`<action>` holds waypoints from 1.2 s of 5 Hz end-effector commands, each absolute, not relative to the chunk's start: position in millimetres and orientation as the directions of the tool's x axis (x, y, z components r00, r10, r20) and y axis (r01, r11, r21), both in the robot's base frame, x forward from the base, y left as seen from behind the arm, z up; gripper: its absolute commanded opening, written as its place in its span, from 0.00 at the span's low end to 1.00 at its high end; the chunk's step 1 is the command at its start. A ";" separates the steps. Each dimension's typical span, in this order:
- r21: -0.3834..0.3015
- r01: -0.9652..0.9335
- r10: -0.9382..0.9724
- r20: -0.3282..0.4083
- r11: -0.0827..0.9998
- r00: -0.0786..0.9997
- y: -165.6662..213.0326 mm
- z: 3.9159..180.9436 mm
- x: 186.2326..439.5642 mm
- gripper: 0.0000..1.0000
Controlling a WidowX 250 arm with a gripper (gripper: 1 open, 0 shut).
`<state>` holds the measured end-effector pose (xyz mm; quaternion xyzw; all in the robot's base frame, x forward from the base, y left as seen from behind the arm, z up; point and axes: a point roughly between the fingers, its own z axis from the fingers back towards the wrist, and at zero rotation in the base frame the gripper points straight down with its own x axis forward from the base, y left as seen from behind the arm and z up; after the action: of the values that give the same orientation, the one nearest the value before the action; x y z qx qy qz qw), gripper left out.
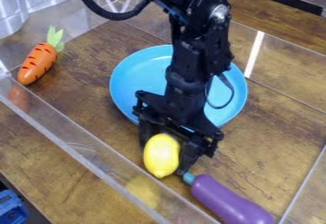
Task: Put the lemon on the blue tray
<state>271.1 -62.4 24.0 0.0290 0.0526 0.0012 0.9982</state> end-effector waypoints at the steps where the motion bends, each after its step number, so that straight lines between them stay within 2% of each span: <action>1: 0.049 0.023 -0.022 -0.024 0.999 0.999 -67.6 55.2 285.2 0.00; 2: 0.061 0.032 -0.031 -0.020 0.998 0.999 -63.5 77.7 288.0 0.00; 3: 0.090 0.028 -0.031 0.025 0.996 0.999 -54.1 118.3 294.8 0.00; 4: 0.105 0.006 -0.012 0.054 0.994 0.998 -37.6 147.9 304.6 0.00; 5: 0.114 -0.022 0.012 0.081 0.993 0.997 -16.8 159.4 312.6 0.00; 6: 0.120 -0.018 0.008 0.089 0.993 0.996 -5.0 158.5 305.5 0.00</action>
<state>303.8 -9.9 140.7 0.0620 -0.0133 -0.0001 0.9980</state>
